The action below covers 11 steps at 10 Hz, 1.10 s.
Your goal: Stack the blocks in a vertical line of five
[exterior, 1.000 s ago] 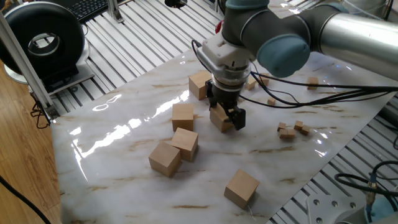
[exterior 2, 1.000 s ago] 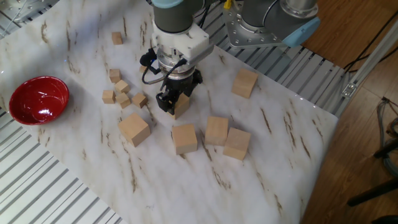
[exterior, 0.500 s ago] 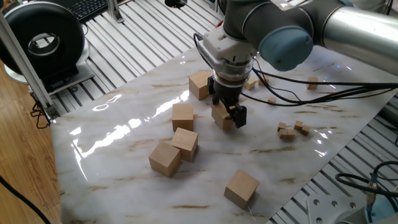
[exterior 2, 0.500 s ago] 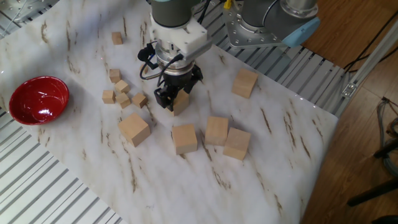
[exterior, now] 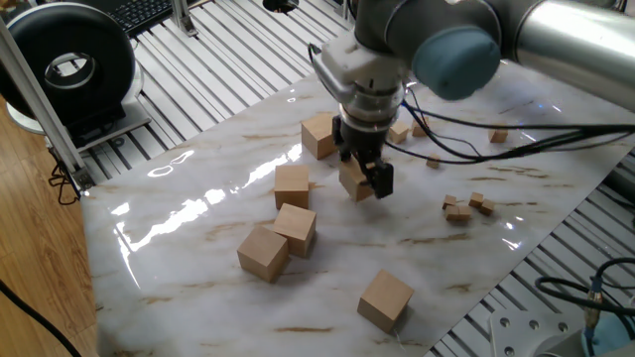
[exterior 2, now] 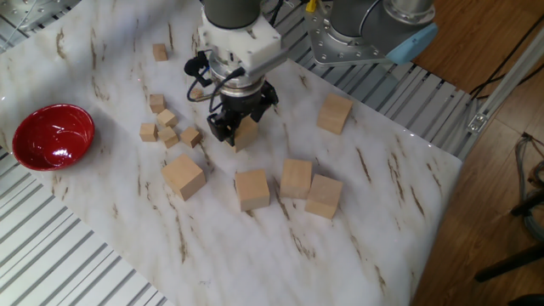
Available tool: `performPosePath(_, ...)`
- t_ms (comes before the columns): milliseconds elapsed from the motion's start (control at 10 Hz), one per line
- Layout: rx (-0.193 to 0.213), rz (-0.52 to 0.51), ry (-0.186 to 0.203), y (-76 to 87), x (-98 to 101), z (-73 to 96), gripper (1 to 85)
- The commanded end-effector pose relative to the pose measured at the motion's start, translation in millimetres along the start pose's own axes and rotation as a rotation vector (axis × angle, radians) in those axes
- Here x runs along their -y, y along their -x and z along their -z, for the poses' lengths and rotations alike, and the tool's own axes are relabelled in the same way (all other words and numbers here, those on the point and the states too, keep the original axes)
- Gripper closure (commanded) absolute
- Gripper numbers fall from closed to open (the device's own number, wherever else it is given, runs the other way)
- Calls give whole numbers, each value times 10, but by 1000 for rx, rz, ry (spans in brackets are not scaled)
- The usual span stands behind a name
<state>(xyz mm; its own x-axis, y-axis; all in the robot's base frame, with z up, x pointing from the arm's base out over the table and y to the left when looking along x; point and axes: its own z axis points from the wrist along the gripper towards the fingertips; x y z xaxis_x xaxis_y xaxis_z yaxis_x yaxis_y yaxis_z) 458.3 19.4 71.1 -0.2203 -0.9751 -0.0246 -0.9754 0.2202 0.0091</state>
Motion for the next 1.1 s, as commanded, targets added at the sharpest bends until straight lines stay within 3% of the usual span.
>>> performPosePath(0,-12,-35,38,27,77,375,377)
performPosePath(200,-34,-45,49,-5,157,525,413)
performPosePath(500,-84,-42,48,-164,317,597,420)
performPosePath(700,-83,-16,53,-209,475,578,420)
performPosePath(800,-63,-25,72,-173,510,550,417)
performPosePath(1000,-59,-14,73,-110,620,531,410)
